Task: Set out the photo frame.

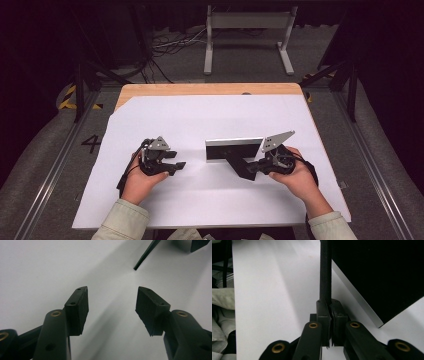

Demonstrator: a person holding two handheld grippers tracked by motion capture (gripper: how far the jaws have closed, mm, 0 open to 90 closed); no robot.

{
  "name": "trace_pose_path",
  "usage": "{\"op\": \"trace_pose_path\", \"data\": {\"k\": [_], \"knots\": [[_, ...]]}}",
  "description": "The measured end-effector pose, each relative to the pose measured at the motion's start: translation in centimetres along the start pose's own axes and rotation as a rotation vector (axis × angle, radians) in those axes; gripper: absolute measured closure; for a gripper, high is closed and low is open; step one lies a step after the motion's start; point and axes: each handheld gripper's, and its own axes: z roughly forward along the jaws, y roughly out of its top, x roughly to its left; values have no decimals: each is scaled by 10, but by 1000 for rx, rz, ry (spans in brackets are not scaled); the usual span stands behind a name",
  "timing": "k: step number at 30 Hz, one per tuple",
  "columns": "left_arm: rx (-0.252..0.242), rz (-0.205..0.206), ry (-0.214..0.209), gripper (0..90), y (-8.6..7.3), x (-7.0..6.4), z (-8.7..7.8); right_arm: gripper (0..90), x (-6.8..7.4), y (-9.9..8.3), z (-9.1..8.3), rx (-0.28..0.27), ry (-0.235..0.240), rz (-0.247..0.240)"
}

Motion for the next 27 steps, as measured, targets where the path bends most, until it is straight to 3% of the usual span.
{"op": "trace_pose_path", "data": {"k": [11, 27], "knots": [[-5, -4, -6, 457, 2, -2, 0, 864, 4, 0, 0, 8, -25, -2], [-22, 29, -21, 472, 9, -7, 5, 815, 11, -5, -6, 32, -52, 2]]}}
